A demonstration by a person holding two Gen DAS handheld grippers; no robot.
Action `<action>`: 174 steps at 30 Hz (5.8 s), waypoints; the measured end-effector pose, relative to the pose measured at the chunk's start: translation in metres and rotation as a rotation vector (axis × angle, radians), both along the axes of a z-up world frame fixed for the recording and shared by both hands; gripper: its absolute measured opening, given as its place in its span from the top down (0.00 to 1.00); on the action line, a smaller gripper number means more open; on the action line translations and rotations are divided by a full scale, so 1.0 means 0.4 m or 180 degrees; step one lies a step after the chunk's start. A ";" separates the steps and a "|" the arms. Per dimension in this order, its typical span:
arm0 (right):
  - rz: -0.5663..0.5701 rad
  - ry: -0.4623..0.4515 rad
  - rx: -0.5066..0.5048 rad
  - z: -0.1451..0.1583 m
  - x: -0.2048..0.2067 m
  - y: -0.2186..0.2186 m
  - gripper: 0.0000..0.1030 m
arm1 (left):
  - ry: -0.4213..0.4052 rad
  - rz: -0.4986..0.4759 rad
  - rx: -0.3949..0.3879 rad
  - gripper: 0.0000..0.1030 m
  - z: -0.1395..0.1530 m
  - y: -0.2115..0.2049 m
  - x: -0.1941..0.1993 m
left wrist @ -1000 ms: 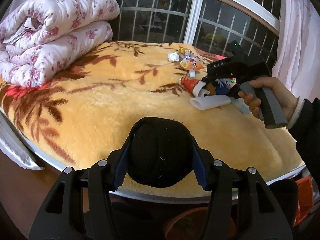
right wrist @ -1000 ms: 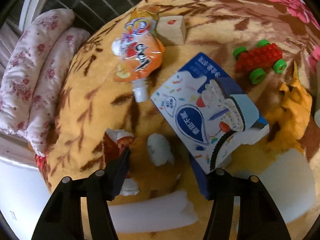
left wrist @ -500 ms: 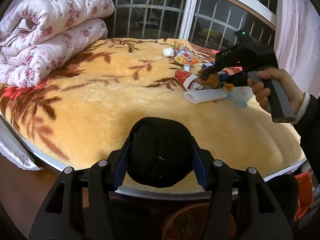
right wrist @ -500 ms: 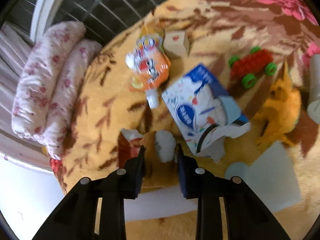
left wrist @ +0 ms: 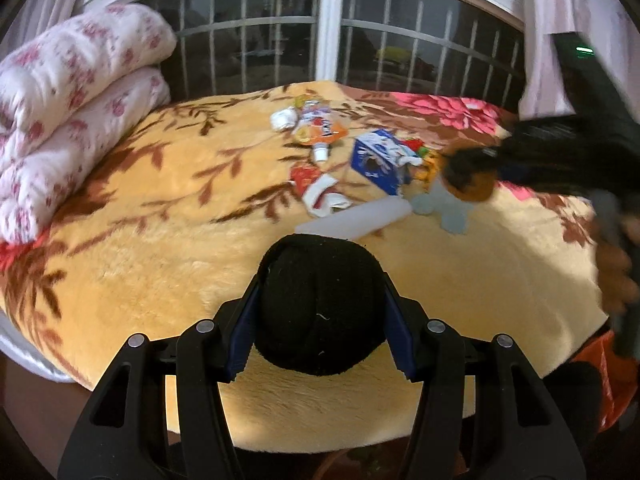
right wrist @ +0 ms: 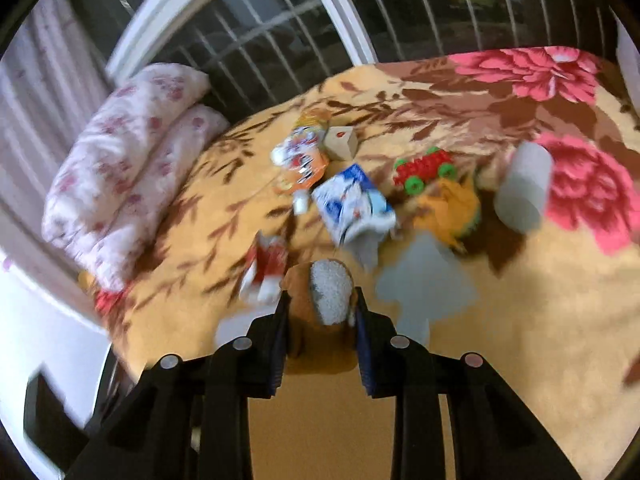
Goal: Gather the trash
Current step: 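Carry the lid and tissue over the orange bucket and open both tools, then grasp the red-white milk carton with the left tool and lift it, then grasp the white tissue with the right tool while the left tool holds the red-white carton, then carry the carton and tissue over the orange bucket and open both tools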
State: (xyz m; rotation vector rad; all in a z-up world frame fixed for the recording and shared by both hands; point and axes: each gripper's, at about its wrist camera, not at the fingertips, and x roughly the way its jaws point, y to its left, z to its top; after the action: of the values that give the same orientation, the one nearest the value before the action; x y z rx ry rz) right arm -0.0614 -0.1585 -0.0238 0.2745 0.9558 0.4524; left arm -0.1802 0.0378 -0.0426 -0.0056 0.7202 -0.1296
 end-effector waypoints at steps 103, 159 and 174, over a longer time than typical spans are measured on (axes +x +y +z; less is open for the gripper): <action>0.0432 -0.0012 -0.0039 -0.164 -0.496 -0.131 0.23 | 0.0066 0.0261 0.0510 0.75 0.101 0.014 0.046; 0.0223 0.0012 0.0228 0.105 0.227 0.247 0.76 | -0.0173 0.0744 -0.0100 0.74 -0.055 0.183 0.178; 0.0438 -0.0489 -0.0656 -0.091 -0.594 -0.076 0.75 | -0.0122 -0.0011 0.0140 0.74 0.015 0.039 -0.161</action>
State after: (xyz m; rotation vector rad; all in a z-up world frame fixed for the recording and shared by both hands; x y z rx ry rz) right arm -0.2990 -0.1888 -0.0602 -0.0128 0.8658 0.4894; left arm -0.2444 0.0533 -0.0365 0.0399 0.6847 -0.1167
